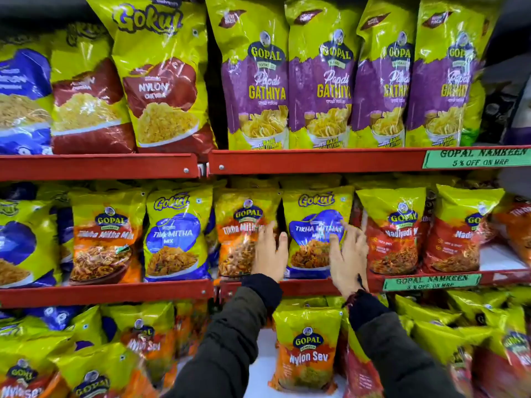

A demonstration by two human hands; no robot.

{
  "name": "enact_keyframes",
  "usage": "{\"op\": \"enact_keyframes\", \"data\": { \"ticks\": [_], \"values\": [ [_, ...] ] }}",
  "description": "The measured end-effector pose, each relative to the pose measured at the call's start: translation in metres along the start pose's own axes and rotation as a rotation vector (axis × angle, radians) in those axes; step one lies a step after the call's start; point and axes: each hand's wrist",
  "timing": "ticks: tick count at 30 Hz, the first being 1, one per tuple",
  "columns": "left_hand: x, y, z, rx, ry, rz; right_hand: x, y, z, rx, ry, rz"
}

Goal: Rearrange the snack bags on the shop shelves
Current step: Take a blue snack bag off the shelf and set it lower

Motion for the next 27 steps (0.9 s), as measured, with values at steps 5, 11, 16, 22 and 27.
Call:
{"op": "enact_keyframes", "data": {
  "ticks": [5,11,16,22,27],
  "values": [
    [0.038,0.012,0.007,-0.341,0.243,-0.155,0.017,-0.042,0.009,0.344,0.179,0.206],
    [0.064,0.026,0.008,-0.355,0.234,-0.227,0.022,-0.062,0.011,0.302,0.265,0.322],
    [0.066,0.024,0.005,-0.217,0.147,-0.225,0.020,-0.061,0.012,0.208,0.145,0.384],
    [0.049,0.014,-0.008,-0.119,0.071,-0.236,-0.001,-0.041,-0.004,0.123,0.062,0.392],
    [0.024,0.021,-0.052,-0.170,0.080,-0.276,-0.017,-0.037,-0.049,0.187,0.044,0.319]
  ]
}}
Point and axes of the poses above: each hand's wrist, its own z-axis towards the middle knuckle, its own x-axis out of the palm, y = z × x, and after that the axes turned 9 degrees about -y, right-handed
